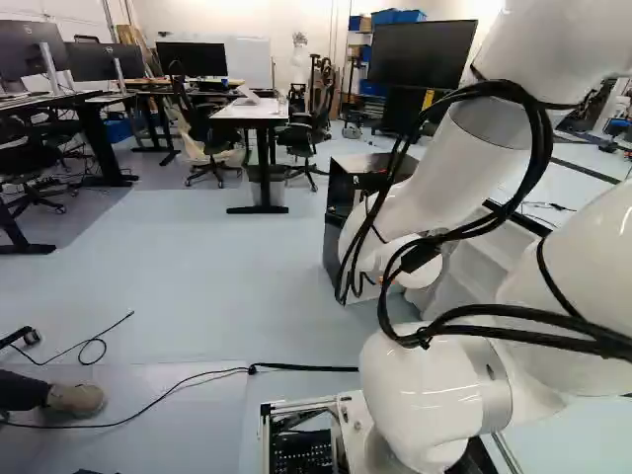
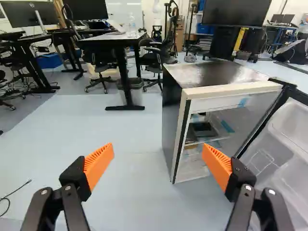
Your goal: Open the fridge door
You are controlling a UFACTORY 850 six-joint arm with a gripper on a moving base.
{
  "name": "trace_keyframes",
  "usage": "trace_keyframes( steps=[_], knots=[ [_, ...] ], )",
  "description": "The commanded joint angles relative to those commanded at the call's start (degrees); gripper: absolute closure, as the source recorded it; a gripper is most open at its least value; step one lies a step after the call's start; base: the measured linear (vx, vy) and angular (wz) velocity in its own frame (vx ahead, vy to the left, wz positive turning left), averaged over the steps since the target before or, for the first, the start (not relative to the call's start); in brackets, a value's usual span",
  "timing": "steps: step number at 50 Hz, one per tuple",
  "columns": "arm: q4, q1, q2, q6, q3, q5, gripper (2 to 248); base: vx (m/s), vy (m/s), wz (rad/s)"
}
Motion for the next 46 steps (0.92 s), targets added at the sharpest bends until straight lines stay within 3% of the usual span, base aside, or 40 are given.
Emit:
trace_keyframes(
  steps=[46],
  knots=[
    [-1.0,0.7,1.2,0.0,0.6,-0.9,3,0.0,0.0,0.0]
  ],
)
